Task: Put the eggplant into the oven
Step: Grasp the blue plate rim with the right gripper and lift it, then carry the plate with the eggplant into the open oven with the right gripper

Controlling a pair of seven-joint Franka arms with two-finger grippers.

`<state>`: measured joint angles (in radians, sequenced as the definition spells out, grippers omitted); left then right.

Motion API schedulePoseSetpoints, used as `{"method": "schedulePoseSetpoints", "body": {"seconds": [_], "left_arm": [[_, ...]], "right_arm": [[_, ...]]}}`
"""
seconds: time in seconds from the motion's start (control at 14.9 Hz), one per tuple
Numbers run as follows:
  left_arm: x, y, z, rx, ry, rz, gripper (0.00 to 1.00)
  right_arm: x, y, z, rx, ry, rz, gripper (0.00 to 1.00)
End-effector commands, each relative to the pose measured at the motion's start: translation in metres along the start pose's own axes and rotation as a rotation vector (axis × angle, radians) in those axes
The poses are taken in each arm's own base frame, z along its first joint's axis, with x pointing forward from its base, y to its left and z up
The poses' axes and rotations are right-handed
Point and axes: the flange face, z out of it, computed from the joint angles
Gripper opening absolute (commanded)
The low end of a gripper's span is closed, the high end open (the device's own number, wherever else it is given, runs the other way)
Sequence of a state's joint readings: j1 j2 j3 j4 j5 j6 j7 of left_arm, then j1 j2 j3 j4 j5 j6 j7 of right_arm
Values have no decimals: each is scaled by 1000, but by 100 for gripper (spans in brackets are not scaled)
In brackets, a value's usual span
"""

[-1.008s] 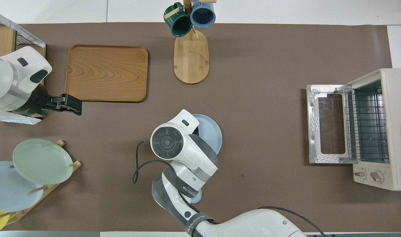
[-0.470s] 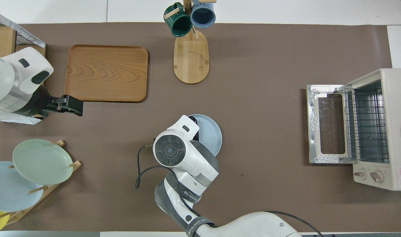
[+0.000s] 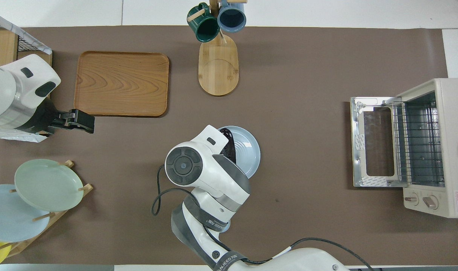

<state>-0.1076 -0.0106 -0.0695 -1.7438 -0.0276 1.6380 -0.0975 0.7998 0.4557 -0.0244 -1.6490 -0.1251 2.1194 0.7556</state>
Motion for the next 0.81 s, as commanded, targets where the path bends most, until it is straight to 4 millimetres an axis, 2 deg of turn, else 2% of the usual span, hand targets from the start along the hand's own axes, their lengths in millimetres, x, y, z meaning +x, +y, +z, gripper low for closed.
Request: {"method": "schedulePoseSetpoints", "body": {"seconds": [0.0,0.07,0.2,0.27,0.4,0.6,0.74], "left_arm": [[-8,-7,-4,16,2,7,100],[-8,-7,-4,16,2,7,100],[-9,-7,-3,15,-8,6,100],[-10,-8,-4,14,-14,5,100],[-10,-7,-5,6,-11,5,100],[-10,-3,-7,-6,-5,9,100],[-11,-1,-7,-7,-10,21,100]], "right_arm": [[41,41,-33,-85,-27,-14,0],[52,69,-43,-94,-46,-17,0],[62,119,-60,-132,-108,-54,0],[68,161,-69,-146,-144,-60,0],[68,228,-84,-144,-190,-80,0],[57,311,-82,-136,-266,-103,0],[49,359,-73,-122,-305,-107,0]]}}
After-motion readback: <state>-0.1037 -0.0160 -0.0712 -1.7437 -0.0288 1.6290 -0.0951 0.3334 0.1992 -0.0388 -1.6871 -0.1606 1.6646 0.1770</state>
